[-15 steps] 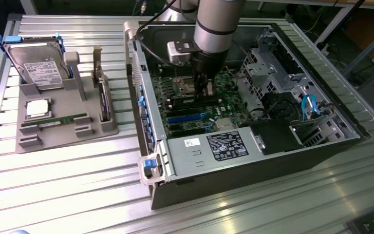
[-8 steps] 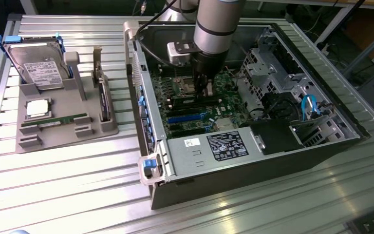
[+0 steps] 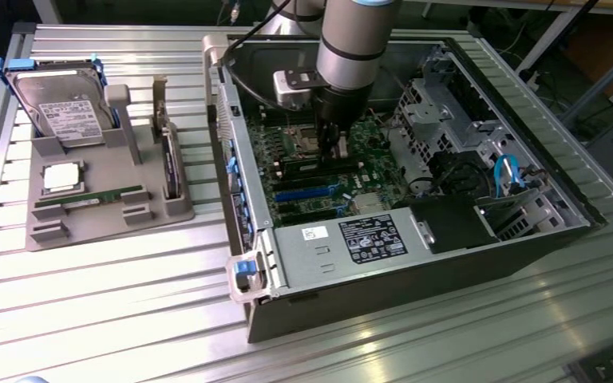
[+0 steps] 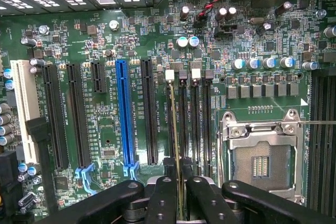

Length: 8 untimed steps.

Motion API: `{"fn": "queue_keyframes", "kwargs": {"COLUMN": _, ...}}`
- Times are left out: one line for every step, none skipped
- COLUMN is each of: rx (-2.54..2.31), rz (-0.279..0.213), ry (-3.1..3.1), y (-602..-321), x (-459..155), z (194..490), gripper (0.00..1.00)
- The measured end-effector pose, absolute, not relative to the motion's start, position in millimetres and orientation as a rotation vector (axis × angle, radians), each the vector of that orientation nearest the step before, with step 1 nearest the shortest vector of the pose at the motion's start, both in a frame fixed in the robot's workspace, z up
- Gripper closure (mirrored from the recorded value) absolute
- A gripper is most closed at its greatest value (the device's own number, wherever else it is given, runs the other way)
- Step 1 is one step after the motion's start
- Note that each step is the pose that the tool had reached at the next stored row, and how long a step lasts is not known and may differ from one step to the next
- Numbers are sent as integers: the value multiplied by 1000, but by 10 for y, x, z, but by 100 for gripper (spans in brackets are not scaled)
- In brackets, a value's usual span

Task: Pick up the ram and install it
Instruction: 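Insert the ram into the slot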

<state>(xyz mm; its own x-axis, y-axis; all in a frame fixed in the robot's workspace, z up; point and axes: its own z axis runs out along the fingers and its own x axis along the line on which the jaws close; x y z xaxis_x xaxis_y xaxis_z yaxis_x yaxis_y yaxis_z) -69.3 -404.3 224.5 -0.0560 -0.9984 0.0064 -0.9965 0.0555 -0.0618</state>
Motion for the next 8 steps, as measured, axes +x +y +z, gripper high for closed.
{"fn": "queue_keyframes", "kwargs": {"rx": -2132, "rz": -74, "ry": 2257, "y": -4043, "x": -692, "z": 2245, "gripper": 86}}
{"fn": "queue_keyframes", "kwargs": {"rx": -2132, "rz": -70, "ry": 2261, "y": -4044, "x": -691, "z": 2248, "gripper": 86}}
{"fn": "queue_keyframes", "kwargs": {"rx": -2132, "rz": -67, "ry": 2264, "y": -4044, "x": -690, "z": 2251, "gripper": 86}}
{"fn": "queue_keyframes", "kwargs": {"rx": -2133, "rz": -55, "ry": 2276, "y": -4044, "x": -678, "z": 2265, "gripper": 86}}
{"fn": "queue_keyframes", "kwargs": {"rx": -2132, "rz": -52, "ry": 2280, "y": -4045, "x": -675, "z": 2266, "gripper": 86}}
{"fn": "queue_keyframes", "kwargs": {"rx": -2132, "rz": -52, "ry": 2280, "y": -4044, "x": -676, "z": 2265, "gripper": 86}}
{"fn": "queue_keyframes", "kwargs": {"rx": -2132, "rz": -52, "ry": 2281, "y": -4045, "x": -675, "z": 2266, "gripper": 86}}
{"fn": "queue_keyframes", "kwargs": {"rx": -2132, "rz": -52, "ry": 2281, "y": -4045, "x": -674, "z": 2266, "gripper": 86}}
